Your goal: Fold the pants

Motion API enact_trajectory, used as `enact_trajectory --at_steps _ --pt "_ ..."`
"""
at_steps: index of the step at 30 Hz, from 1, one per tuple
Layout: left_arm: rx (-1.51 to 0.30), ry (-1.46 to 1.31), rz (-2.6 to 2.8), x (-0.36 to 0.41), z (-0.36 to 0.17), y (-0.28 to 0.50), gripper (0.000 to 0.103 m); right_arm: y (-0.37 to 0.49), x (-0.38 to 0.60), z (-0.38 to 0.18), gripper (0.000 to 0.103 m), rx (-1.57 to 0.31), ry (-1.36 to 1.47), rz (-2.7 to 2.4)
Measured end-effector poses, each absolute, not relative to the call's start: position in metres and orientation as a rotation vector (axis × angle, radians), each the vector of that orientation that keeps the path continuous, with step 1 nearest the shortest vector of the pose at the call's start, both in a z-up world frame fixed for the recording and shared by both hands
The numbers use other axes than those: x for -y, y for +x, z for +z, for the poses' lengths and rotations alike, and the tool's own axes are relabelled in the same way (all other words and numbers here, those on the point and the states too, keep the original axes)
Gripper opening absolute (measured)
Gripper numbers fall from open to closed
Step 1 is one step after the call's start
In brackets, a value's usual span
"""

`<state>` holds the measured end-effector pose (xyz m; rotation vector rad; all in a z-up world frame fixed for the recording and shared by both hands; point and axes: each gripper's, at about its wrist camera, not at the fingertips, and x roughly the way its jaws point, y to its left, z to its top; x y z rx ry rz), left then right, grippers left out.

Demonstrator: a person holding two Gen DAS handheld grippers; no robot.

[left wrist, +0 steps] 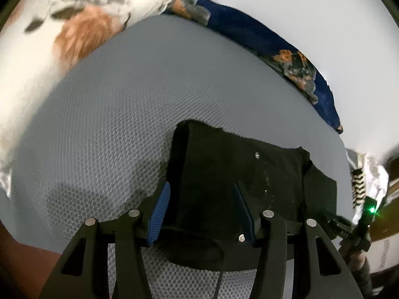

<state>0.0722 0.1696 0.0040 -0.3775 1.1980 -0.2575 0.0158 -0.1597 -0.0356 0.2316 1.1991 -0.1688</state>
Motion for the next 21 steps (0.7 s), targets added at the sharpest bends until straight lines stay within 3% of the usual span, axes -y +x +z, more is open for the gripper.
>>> enact_trajectory --at_steps 7,13,21 --pt "-1.186 -0.493 -0.222 -0.218 0.013 0.06 0.053 0.027 0.146 -0.041 0.061 -1.217 0.195 -0.155" --pt "-1.115 -0.381 -0.094 -0.259 0.045 0.048 0.056 0.041 0.145 -0.044 0.065 -1.218 0.193 -0.161" --pt "-1.257 -0.503 -0.299 -0.239 0.005 0.066 0.056 0.046 0.14 -0.045 0.065 -1.232 0.253 -0.133"
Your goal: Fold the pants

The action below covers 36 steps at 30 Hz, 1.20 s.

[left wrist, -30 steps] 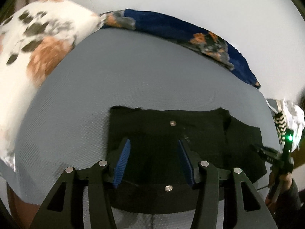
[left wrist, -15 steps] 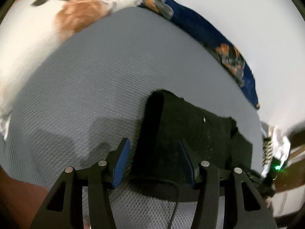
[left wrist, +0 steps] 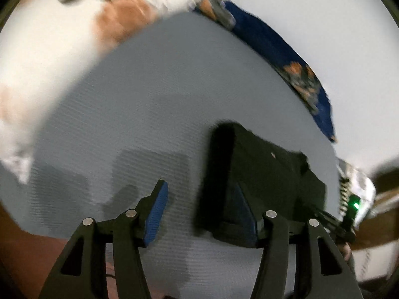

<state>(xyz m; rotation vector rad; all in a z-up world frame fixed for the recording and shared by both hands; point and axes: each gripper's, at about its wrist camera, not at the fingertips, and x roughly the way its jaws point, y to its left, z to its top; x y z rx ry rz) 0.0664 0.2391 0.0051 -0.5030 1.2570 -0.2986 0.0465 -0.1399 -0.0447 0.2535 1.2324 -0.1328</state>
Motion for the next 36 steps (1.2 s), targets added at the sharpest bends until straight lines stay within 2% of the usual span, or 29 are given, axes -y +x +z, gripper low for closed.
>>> enact_trajectory --at_steps 7,15,21,29,36 --pt "-1.355 -0.626 -0.452 -0.224 -0.033 0.077 0.056 0.05 0.138 -0.044 0.064 -1.249 0.259 -0.159" --pt "-1.386 -0.667 -0.491 -0.223 -0.058 0.081 0.056 0.057 0.132 -0.045 0.064 -1.269 0.238 -0.169" --pt "-1.394 -0.647 -0.612 -0.213 -0.059 0.084 0.056 0.057 0.132 -0.045 0.064 -1.263 0.25 -0.178" --pt "-1.384 -0.782 -0.725 -0.226 -0.073 0.087 0.056 0.061 0.132 -0.046 0.064 -1.268 0.244 -0.182" --pt "-1.37 -0.708 -0.817 -0.196 -0.071 0.11 0.056 0.062 0.132 -0.046 0.064 -1.265 0.245 -0.192"
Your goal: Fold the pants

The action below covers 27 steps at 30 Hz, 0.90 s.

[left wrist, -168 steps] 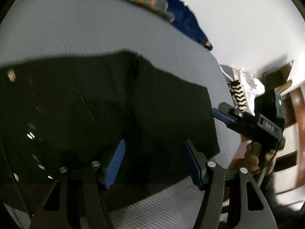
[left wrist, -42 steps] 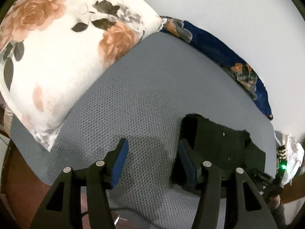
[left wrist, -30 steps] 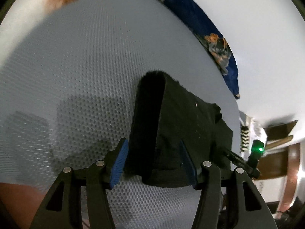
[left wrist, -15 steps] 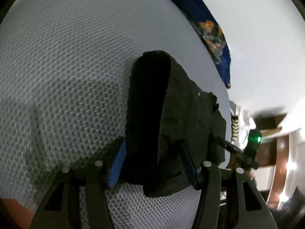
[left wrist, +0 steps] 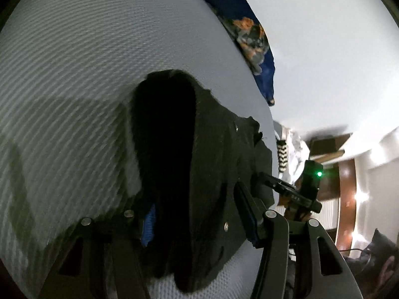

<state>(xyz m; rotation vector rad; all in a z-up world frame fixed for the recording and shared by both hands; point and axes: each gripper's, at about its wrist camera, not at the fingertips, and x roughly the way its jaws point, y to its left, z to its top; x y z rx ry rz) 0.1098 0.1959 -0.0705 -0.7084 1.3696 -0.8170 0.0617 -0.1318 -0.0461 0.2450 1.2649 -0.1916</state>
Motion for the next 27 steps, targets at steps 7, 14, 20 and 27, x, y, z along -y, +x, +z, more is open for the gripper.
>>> enact_trajectory --at_steps 7,14,20,27 --pt "-1.374 -0.655 -0.757 -0.175 -0.069 0.116 0.049 0.067 0.13 -0.046 0.064 -1.255 0.24 -0.198" --pt "-1.407 -0.469 -0.566 -0.149 -0.049 0.11 0.039 0.068 0.13 -0.046 0.064 -1.241 0.24 -0.176" --pt "-1.389 -0.403 -0.492 -0.127 -0.024 0.104 0.031 0.062 0.132 -0.045 0.064 -1.218 0.254 -0.163" --pt "-1.349 -0.426 -0.496 -0.112 0.003 0.096 0.026 0.052 0.136 -0.041 0.064 -1.191 0.282 -0.141"
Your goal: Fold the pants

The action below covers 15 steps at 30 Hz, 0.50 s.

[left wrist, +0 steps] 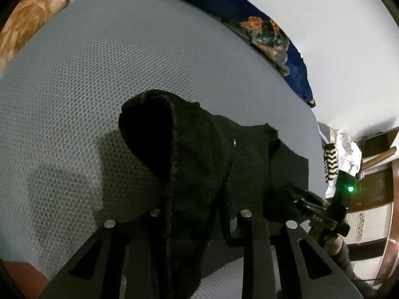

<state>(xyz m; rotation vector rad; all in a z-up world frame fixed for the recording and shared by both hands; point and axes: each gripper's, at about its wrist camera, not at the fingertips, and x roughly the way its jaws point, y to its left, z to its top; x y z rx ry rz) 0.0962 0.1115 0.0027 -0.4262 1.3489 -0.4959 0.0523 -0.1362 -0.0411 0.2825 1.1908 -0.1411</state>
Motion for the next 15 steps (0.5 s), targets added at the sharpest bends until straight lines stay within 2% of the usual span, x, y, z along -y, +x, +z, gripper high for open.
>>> enact_trajectory --at_steps 8,15 --pt "-1.308 -0.542 -0.503 -0.086 0.033 0.094 0.025 0.027 0.158 -0.025 0.064 -1.13 0.318 -0.157" --pt "-1.266 -0.51 -0.61 -0.007 0.062 0.094 0.024 0.004 0.207 -0.004 0.064 -1.056 0.414 -0.222"
